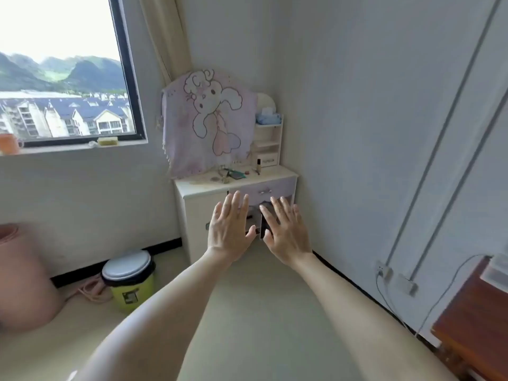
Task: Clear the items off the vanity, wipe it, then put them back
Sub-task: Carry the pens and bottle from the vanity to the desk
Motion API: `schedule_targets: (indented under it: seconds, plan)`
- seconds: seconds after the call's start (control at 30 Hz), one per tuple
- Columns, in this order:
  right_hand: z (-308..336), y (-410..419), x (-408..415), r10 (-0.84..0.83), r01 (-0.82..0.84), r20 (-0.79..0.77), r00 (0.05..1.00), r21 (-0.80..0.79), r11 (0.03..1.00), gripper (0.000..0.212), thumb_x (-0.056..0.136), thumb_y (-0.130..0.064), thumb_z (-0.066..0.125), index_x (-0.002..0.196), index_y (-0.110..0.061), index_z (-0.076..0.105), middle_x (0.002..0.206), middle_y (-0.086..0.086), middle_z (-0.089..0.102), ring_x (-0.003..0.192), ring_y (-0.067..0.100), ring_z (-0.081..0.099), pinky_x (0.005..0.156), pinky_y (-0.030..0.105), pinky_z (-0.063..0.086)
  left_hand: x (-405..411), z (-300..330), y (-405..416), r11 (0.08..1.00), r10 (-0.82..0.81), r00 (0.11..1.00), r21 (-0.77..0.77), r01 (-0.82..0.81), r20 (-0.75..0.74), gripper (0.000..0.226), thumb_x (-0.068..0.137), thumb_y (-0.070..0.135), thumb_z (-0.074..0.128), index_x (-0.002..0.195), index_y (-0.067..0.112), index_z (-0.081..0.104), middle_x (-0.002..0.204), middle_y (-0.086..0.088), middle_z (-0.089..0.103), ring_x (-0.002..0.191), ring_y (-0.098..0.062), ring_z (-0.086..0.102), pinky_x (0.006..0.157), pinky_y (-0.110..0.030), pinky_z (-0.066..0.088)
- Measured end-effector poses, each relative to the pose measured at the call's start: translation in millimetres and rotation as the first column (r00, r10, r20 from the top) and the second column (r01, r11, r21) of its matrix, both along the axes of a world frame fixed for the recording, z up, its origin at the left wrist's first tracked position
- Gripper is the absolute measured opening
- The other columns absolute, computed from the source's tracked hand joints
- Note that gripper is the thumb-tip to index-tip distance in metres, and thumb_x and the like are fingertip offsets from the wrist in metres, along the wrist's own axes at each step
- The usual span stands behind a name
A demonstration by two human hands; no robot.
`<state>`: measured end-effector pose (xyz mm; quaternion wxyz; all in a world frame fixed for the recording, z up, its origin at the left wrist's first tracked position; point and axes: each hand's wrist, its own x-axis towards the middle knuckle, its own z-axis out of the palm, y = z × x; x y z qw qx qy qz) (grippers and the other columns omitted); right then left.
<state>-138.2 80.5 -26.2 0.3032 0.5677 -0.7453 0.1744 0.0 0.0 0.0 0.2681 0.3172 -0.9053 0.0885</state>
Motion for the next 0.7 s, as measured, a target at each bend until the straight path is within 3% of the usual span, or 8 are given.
schedule_targets:
  seconds: [0.1,0.43,0.6,0.7]
  plan:
    - [-9.2,-26.5,-9.3,0.009,-0.009,0.024,1.0,0.025,1.0,0.056,0.08,-0.03,0.036,0.133,-0.016,0.048,0.14,0.018,0.046,0.131,0.034,0.041,0.104,0.054,0.033,-13.9,-16.9,-25.0,1.0,0.02,1.0,0.001,-0.02,-0.02,0.074,0.083,0.04,0.06,0.142,0.007,0.031,0.148,-0.017,0.033,0.137,-0.032,0.03,0.111,-0.045,0.023]
    - [-27.7,-179.1,-107.4,0.001,-0.013,0.11,0.994,0.108,0.994,0.057,0.082,-0.032,0.034,0.136,-0.018,0.043,0.144,0.018,0.041,0.134,0.037,0.035,0.106,0.052,0.032,-102.9,-44.9,-174.5,0.997,0.04,0.998,0.059,-0.042,0.039,0.073,0.093,0.043,0.042,0.148,0.011,0.008,0.156,-0.012,0.01,0.143,-0.027,0.007,0.115,-0.039,0.005]
    - [-46.4,-249.4,-151.6,-0.017,-0.001,0.144,0.989,0.126,0.992,0.059,0.082,-0.024,0.058,0.138,-0.017,0.042,0.145,0.018,0.039,0.136,0.035,0.033,0.108,0.052,0.029,-146.1,-55.3,-248.8,0.996,0.043,0.995,0.08,-0.05,0.086,0.072,0.093,0.043,0.042,0.148,0.011,0.009,0.155,-0.012,0.011,0.143,-0.027,0.008,0.115,-0.04,0.005]
    - [-57.5,-282.6,-176.2,-0.043,0.009,0.19,0.981,0.173,0.985,0.054,0.084,-0.028,0.044,0.137,-0.017,0.045,0.143,0.017,0.042,0.134,0.035,0.036,0.106,0.052,0.031,-176.2,-60.6,-286.1,0.994,0.044,0.991,0.094,-0.056,0.124,0.073,0.094,0.044,0.039,0.148,0.011,0.004,0.156,-0.012,0.007,0.143,-0.027,0.004,0.115,-0.04,0.003]
